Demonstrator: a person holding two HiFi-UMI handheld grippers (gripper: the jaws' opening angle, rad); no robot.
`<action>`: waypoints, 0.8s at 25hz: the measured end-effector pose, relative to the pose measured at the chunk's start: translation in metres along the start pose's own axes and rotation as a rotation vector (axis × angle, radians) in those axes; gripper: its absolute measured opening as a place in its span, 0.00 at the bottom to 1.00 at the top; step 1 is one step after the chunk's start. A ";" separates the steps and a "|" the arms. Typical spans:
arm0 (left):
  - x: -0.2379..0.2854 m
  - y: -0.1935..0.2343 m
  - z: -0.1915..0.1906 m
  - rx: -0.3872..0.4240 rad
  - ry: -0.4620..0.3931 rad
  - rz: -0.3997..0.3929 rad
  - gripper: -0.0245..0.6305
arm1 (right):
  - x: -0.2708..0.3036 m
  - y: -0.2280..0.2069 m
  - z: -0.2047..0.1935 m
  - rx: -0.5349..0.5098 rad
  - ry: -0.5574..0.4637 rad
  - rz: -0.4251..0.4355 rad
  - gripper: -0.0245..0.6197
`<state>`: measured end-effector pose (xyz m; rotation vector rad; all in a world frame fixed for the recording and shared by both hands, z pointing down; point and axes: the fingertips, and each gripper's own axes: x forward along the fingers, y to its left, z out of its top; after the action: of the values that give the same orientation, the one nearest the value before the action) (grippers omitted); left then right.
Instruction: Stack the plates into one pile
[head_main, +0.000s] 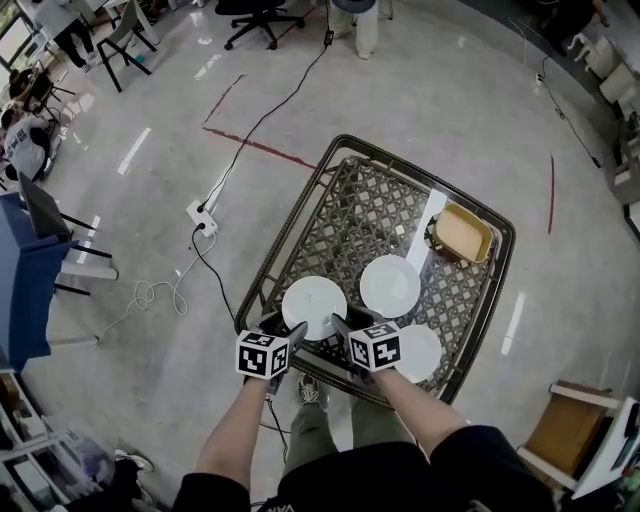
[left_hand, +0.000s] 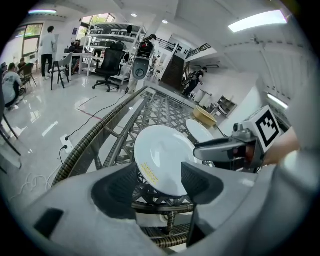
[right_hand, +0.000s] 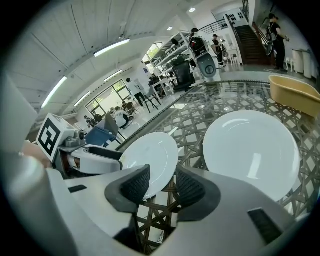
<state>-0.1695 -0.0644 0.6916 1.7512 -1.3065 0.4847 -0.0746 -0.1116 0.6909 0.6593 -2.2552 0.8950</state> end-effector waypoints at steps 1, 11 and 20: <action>-0.001 -0.002 0.002 0.005 -0.007 0.000 0.46 | -0.002 0.000 0.001 -0.001 -0.004 -0.002 0.27; 0.002 -0.037 0.030 0.075 -0.053 -0.043 0.46 | -0.043 -0.017 0.027 0.035 -0.115 -0.034 0.27; 0.062 -0.101 0.051 0.164 -0.002 -0.160 0.46 | -0.083 -0.098 0.027 0.092 -0.140 -0.176 0.27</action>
<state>-0.0642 -0.1348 0.6678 1.9740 -1.1430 0.5105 0.0343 -0.1767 0.6587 0.9739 -2.2455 0.8931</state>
